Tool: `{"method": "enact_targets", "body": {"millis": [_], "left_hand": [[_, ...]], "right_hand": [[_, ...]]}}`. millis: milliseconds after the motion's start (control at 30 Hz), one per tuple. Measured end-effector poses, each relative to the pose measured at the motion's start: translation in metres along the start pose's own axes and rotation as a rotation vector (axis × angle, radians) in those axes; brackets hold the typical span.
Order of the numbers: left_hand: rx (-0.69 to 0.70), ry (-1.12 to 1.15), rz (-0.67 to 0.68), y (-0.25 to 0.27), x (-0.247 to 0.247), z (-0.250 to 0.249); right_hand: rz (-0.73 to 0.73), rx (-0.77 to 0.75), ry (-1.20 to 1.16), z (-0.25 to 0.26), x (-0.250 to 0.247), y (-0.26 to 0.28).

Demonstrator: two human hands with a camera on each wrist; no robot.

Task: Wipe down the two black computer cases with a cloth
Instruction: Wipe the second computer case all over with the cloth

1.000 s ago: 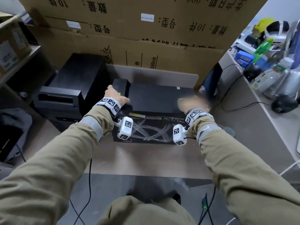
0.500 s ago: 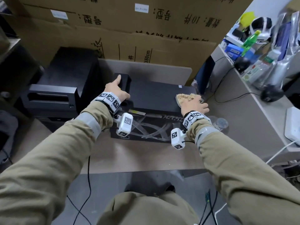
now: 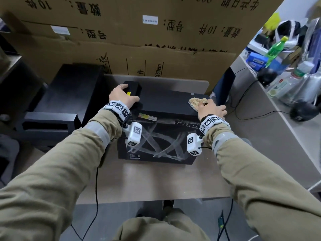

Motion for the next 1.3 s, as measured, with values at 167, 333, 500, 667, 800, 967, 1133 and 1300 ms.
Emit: {"method": "enact_targets", "body": {"millis": [167, 333, 500, 667, 800, 967, 1133, 1300], "left_hand": [[-0.040, -0.015, 0.032, -0.024, 0.015, -0.016], [-0.101, -0.078, -0.031, -0.051, 0.021, -0.036], [-0.143, -0.178, -0.053, -0.072, 0.031, -0.045], [-0.191, -0.195, -0.116, -0.085, 0.028, -0.041], [-0.226, -0.173, -0.125, -0.091, 0.029, -0.037], [-0.240, -0.183, -0.139, -0.104, 0.033, -0.034], [-0.206, -0.266, -0.139, -0.119, 0.036, -0.036], [-0.216, -0.304, -0.078, -0.139, 0.052, -0.048]], "right_hand": [[0.068, -0.019, 0.012, 0.024, 0.001, -0.041], [0.165, -0.103, 0.022, 0.044, 0.010, -0.078], [0.205, -0.189, 0.079, 0.060, 0.012, -0.104], [0.291, -0.244, 0.090, 0.080, 0.021, -0.128], [0.366, -0.274, 0.074, 0.093, 0.028, -0.137], [0.384, -0.306, 0.104, 0.105, 0.037, -0.152], [0.411, -0.301, 0.147, 0.113, 0.045, -0.163], [0.448, -0.268, 0.131, 0.110, 0.048, -0.165]]}}
Point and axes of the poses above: each hand's wrist, its own y-axis away from the middle knuckle, its own x-axis out of the palm, z = x × y, the point moved 10 cm from there along -y, towards the middle knuckle, and after that the axes turned 12 degrees about -x, right-handed, at the moved point
